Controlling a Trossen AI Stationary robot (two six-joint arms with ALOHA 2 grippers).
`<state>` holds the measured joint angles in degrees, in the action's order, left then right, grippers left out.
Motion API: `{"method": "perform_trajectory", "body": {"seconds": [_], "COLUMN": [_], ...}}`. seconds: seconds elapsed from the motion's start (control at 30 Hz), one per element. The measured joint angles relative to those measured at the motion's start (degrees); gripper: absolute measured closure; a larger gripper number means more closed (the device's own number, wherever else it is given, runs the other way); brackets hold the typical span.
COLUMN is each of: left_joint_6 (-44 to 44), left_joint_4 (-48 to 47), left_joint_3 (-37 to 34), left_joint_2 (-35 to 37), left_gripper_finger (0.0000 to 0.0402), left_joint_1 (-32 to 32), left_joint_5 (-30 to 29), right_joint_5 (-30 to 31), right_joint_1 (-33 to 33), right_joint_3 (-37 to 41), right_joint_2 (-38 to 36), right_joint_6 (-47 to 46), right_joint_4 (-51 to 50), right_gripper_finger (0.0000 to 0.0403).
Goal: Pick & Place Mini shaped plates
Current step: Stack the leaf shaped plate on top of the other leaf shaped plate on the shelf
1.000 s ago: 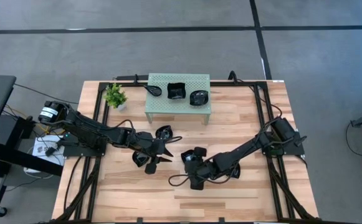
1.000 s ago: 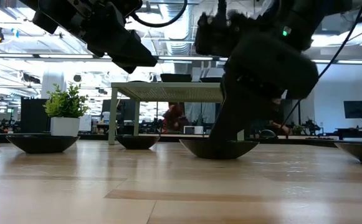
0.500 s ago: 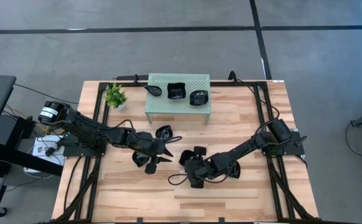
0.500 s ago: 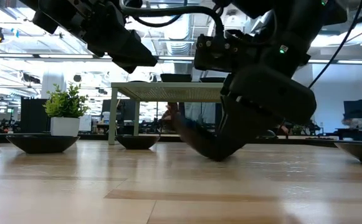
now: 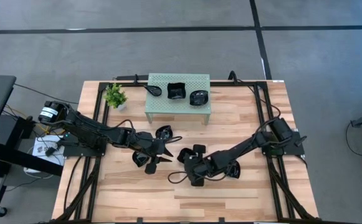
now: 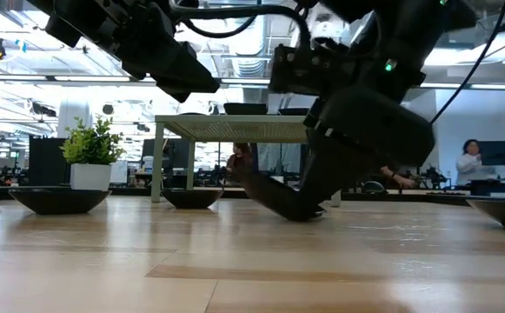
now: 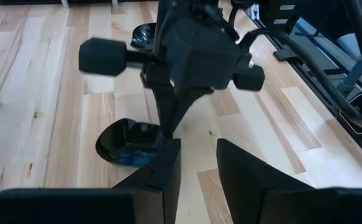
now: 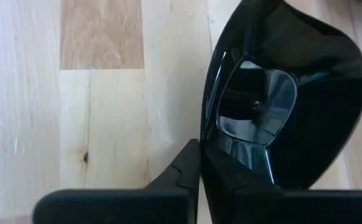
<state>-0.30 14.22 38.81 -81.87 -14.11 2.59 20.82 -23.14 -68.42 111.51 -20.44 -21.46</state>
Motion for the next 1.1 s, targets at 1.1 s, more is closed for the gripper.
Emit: {"method": "perform_trajectory", "body": {"seconds": [1.1], "left_joint_6": [0.0], "left_joint_4": [0.58], "left_joint_3": [-0.02], "left_joint_2": [0.0], "left_gripper_finger": [0.0298], "left_joint_1": [0.0], "left_joint_5": [0.0], "right_joint_5": [5.05], "right_joint_1": [27.39], "right_joint_3": [-17.23], "right_joint_2": [-27.79], "right_joint_6": [49.37], "right_joint_4": [-36.49], "right_gripper_finger": [0.0402]}}
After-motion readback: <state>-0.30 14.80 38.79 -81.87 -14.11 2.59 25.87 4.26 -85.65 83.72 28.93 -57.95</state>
